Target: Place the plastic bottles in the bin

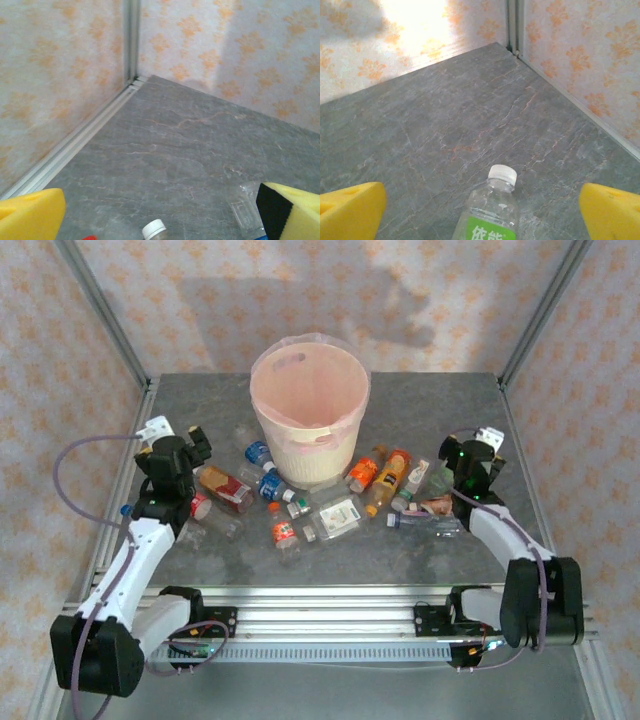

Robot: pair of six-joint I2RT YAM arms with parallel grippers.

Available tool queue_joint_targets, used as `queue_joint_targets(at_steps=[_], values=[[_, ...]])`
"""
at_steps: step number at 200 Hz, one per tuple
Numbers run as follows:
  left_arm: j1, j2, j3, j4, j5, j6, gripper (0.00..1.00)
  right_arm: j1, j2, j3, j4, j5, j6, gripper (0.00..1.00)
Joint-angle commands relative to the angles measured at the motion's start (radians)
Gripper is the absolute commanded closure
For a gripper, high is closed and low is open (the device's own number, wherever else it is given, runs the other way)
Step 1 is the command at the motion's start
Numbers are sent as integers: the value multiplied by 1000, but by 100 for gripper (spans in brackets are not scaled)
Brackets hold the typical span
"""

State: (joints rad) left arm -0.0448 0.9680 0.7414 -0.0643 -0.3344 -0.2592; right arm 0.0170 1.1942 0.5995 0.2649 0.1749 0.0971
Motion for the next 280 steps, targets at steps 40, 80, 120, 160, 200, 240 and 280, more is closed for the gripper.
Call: queue_joint_targets(at_steps=[40, 80, 120, 160, 200, 240, 280], values=[[43, -54, 224, -508, -94, -182, 0, 5, -98, 133, -424, 83, 149, 1], [149, 17, 339, -722, -26, -313, 0, 5, -104, 212, -597, 88, 184, 1], [272, 56, 309, -779, 139, -358, 0, 5, -104, 251, -693, 97, 214, 1], [370, 54, 201, -799, 176, -480, 0, 5, -89, 277, -723, 42, 222, 1], [407, 50, 81, -788, 151, -603, 0, 5, -70, 315, -767, 20, 224, 1], [438, 47, -38, -696, 192, -618, 0, 8, -68, 327, -789, -8, 224, 1], [464, 118, -73, -587, 270, -549, 0, 17, -70, 321, -799, -17, 227, 1]])
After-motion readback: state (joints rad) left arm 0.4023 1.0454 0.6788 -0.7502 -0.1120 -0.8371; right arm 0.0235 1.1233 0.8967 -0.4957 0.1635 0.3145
